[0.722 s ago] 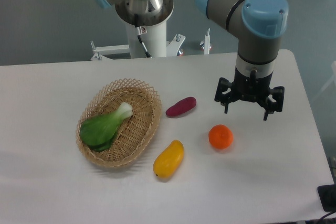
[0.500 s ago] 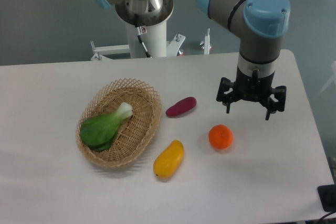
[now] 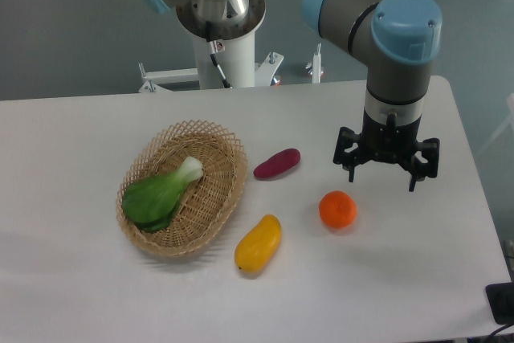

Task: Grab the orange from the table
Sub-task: 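Lower the open gripper down around the orange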

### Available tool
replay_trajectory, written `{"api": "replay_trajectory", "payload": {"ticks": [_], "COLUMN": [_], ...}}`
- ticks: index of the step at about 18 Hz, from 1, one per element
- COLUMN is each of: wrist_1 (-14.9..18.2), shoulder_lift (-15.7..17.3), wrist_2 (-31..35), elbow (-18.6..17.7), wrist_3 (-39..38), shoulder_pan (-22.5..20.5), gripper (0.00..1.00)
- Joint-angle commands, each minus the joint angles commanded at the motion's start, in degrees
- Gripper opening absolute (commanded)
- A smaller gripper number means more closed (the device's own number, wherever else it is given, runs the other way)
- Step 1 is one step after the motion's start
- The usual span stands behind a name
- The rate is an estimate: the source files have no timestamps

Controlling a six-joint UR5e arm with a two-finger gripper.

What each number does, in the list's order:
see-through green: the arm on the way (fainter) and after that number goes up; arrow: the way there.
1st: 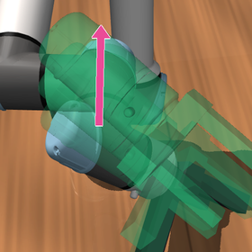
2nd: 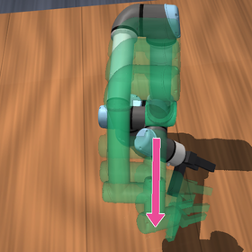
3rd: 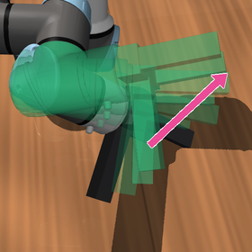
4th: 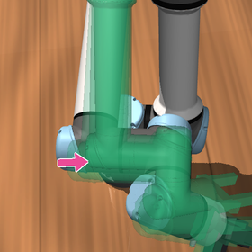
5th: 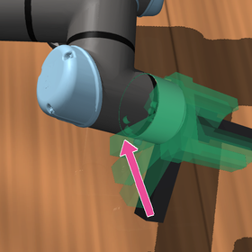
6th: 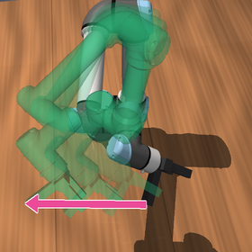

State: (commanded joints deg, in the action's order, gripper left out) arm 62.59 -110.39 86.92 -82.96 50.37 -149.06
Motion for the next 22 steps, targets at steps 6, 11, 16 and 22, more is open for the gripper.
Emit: {"api": "replay_trajectory", "payload": {"ticks": [6,11,16,22], "wrist_1": [-1.5,-2.1,-4.7,-5.5], "shoulder_lift": [-3.2,-6.7,-7.8,-8.4], "wrist_2": [0.2,0.4,-0.3,-5.2], "elbow": [-2.6,-3.5,-4.7,-7.3], "wrist_3": [-2.0,-1.9,-3.7,-6.3], "shoulder_pan": [0.8,0.8,0.8,-1.2], "gripper": [1.0,1.0,1.0,1.0]}}
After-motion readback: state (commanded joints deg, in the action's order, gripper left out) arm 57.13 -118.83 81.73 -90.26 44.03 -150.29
